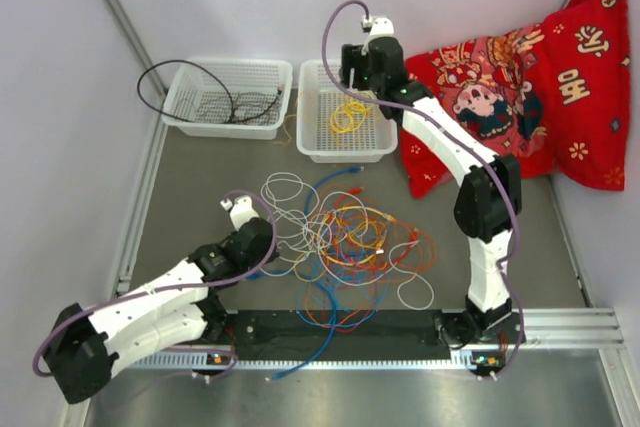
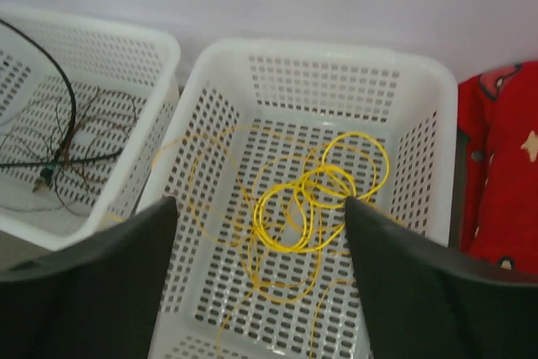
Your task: Untangle the cables
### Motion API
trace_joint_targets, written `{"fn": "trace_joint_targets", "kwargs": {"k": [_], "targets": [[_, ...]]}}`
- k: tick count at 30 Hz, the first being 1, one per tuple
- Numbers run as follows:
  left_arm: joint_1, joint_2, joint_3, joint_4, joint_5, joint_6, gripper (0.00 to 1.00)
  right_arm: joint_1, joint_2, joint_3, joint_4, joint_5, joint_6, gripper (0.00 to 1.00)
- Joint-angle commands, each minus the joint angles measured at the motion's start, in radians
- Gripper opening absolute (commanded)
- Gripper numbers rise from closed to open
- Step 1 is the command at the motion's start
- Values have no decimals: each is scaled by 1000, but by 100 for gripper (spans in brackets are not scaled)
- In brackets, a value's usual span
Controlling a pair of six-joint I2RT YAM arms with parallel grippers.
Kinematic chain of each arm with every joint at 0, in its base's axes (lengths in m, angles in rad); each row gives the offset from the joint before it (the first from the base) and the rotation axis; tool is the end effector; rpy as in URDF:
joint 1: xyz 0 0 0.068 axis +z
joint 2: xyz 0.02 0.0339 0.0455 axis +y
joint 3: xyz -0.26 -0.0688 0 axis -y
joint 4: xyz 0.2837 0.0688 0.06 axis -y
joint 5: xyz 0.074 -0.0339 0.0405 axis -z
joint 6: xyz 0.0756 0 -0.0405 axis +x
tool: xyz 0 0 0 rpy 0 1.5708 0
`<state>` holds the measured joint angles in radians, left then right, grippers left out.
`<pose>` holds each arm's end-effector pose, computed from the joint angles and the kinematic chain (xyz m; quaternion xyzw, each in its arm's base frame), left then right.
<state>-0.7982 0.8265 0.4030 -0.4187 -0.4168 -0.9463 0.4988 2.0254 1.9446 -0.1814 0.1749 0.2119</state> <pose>0.1772 -0.1379 0.1361 -0.1411 0.9062 -0.1426 0.3722 0.5026 0.2588 0.3455 -0.0604 0.7899 0.1460 0.5925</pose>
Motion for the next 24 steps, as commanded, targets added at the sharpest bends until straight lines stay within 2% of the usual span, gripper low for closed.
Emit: {"fn": "trace_joint_targets", "kwargs": {"k": [1,3,8,9,11,12,16,21,22,24], "targets": [[1,10,34,28,-22,21,6,1,-114,-70,83,-12,49,91],[1,2,40,23,-20,20,8,20,-183,-152,124,0,44,97],[-1,-21,34,18,-16,-2,12,49,-376,-240,99,40,55,98],[1,-23,34,17,-13,-2,21,55,-414,-303,108,34,72,98],[1,-27,40,9,-10,1,29,75,-528,-430,141,-12,84,96],[-1,-27,45,6,-10,3,41,84,-568,-476,155,-26,99,96],[1,-20,92,-28,-28,11,64,217,-752,-699,174,-23,84,96],[1,-7,146,-83,-59,0,81,331,-918,-910,96,46,81,98],[1,-10,154,-83,-66,-3,95,333,-933,-935,61,54,93,98],[1,-21,155,-80,-88,0,97,331,-979,-1007,33,69,122,98]]}}
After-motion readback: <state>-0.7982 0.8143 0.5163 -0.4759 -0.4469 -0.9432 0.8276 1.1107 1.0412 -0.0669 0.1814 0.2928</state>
